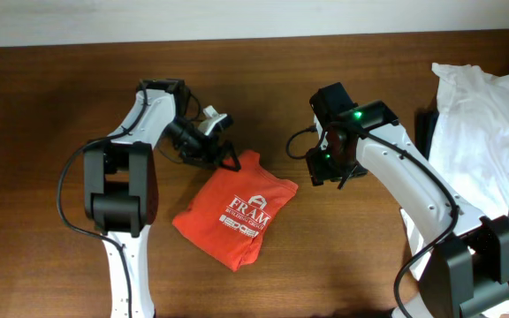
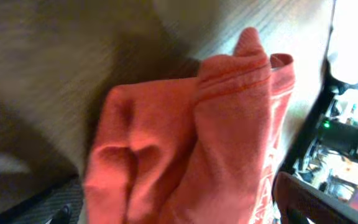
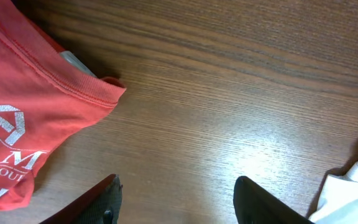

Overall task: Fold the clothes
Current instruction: 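Grasp the folded shirt with the left gripper and drag it left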

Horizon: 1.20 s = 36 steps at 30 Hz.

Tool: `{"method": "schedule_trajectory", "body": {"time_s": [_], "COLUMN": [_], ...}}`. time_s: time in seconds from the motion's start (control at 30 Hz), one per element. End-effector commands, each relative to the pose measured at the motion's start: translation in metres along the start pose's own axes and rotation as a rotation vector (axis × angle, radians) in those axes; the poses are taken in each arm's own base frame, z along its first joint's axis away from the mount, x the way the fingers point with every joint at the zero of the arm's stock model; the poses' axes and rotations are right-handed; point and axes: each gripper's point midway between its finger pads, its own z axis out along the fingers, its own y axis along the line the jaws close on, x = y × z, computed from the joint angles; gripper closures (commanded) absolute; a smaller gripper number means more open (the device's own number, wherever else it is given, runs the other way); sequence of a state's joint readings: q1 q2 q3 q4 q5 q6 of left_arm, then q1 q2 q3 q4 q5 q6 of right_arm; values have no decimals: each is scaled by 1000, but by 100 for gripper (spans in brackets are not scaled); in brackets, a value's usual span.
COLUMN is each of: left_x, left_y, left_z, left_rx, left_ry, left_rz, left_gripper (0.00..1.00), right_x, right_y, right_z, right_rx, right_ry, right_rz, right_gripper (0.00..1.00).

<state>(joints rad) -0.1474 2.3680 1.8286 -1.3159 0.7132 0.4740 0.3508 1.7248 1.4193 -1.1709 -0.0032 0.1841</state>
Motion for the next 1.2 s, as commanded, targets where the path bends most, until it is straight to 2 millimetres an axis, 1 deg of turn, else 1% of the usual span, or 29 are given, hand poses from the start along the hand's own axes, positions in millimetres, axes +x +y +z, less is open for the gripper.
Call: {"method": "schedule_trajectory", "body": {"time_s": [0.0,0.03,0.07,0.1,0.13,0.17,0.23,0.3,0.33,0.4,0.43,0.47,0.53,0.6,0.7,0.73,0.77,0.83,0.97,1.0,1.1,1.13,1.17], "left_x": [11,12,12,13,14,16,17,15,11,1,-5,-9,-13,-7,10,17,23,32,41,50,64,69,73], "left_y": [6,4,3,3,3,7,11,21,29,49,62,70,89,112,142,154,165,185,213,224,233,237,239], "left_z": [34,35,35,35,34,33,29,15,4,-27,-52,-70,-118,-171,-231,-246,-259,-277,-313,-325,-336,-340,-342], "left_rx": [47,49,50,50,47,32,21,-12,-46,-133,-198,-240,-355,-488,-617,-653,-681,-707,-773,-806,-833,-836,-835], "left_ry": [87,94,97,98,101,110,112,94,72,10,-40,-76,-163,-251,-364,-392,-421,-475,-578,-601,-614,-621,-625], "left_rz": [-23,-24,-24,-25,-27,-32,-41,-74,-107,-171,-223,-250,-312,-413,-523,-549,-571,-597,-592,-614,-645,-657,-665], "left_gripper": [20,31,50,65,88,100,100,99,100,100,99,100,99,100,99,100,100,100,100,100,100,86,58], "right_x": [-3,-3,-3,-3,-3,-3,-3,-2,-2,-2,-2,-1,-1,-1,-1,-1,-1,-1,1,2,2,2,2], "right_y": [-4,-4,-4,-4,-4,-4,-4,-4,-4,-4,-4,-4,-4,-4,-4,-4,-4,-4,-5,-5,-5,-5,-5], "right_z": [-6,-6,-6,-6,-6,-6,-6,-6,-6,-6,-6,-6,-6,-6,-6,-6,-6,-6,-6,-6,-6,-6,-6], "right_rx": [14,13,14,14,14,14,14,13,13,14,14,15,15,15,15,14,14,14,16,16,16,16,16], "right_ry": [-19,-19,-19,-19,-19,-19,-19,-18,-18,-16,-15,-14,-12,-12,-12,-11,-10,-11,-4,-1,-1,0,0], "right_rz": [10,10,10,10,10,10,10,10,10,10,10,10,10,10,10,10,10,10,14,14,14,14,14], "right_gripper": [39,38,38,38,38,38,38,38,38,38,38,38,38,38,38,38,38,38,38,38,38,38,38]}}
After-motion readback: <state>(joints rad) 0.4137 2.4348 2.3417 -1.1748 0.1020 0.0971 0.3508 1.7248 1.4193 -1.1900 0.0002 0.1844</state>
